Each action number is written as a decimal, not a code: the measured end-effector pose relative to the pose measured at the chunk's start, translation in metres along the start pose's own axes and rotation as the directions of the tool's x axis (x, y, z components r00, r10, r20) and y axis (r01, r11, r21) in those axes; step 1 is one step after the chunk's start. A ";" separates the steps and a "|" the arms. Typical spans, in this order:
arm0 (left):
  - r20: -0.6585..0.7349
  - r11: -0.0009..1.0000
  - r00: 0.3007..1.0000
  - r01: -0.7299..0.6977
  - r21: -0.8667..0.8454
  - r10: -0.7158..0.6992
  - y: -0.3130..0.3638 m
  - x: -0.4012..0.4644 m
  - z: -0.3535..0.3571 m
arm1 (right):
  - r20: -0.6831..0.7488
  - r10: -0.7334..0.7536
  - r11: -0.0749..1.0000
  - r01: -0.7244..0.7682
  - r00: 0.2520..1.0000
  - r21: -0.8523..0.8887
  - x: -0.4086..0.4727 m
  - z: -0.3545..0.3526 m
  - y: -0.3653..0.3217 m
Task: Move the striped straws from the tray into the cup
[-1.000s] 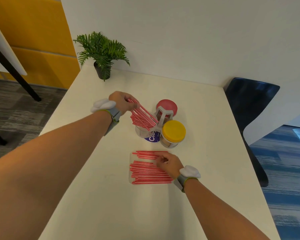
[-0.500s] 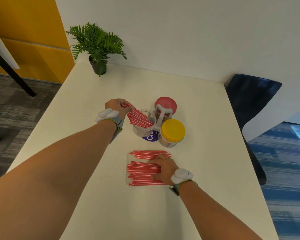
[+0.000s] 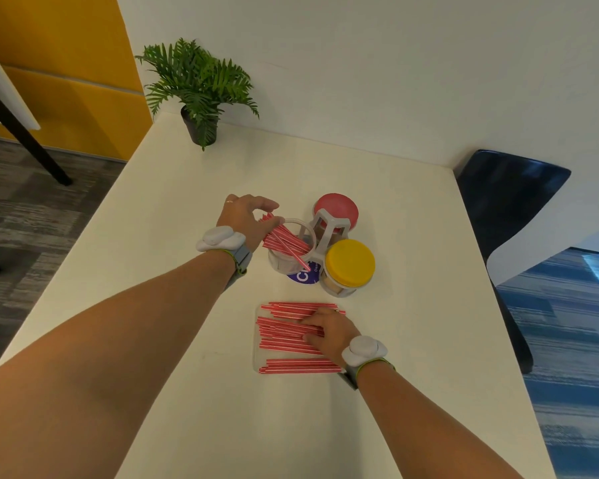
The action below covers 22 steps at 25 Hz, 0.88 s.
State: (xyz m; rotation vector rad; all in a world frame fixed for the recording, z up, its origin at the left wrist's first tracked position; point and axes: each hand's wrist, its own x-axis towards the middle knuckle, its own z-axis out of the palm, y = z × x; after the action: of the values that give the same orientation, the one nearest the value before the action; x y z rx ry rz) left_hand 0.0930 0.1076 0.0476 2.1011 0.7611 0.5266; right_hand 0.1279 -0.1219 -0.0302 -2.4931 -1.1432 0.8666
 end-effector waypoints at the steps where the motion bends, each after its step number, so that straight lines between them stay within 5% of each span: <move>1: -0.021 1.000 1.000 -0.008 -0.006 0.008 -0.005 -0.003 -0.001 | -0.005 0.007 1.000 -0.007 1.000 0.011 0.000 0.000 -0.001; 6: -0.074 1.000 0.997 0.013 -0.008 -0.013 -0.029 -0.026 -0.008 | -0.055 0.013 1.000 -0.012 0.998 0.027 -0.003 -0.002 -0.006; 11: -0.106 0.983 0.979 0.167 -0.077 -0.174 -0.054 -0.059 -0.006 | -0.241 0.087 0.955 -0.011 0.967 0.297 -0.010 -0.003 -0.012; 15: 0.035 0.961 0.963 0.269 -0.063 -0.267 -0.072 -0.082 0.003 | -0.347 0.140 0.872 0.051 0.927 0.487 -0.010 -0.025 -0.030; 22: 0.291 0.958 0.913 0.268 0.103 -0.287 -0.076 -0.102 0.029 | -0.534 0.114 0.810 0.233 0.838 0.538 0.034 -0.079 -0.071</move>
State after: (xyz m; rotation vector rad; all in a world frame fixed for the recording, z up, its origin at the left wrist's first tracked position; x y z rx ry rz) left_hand 0.0110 0.0591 -0.0408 2.0191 0.8832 0.0228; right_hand 0.1514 -0.0489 0.0506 -1.9585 -0.6204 0.3489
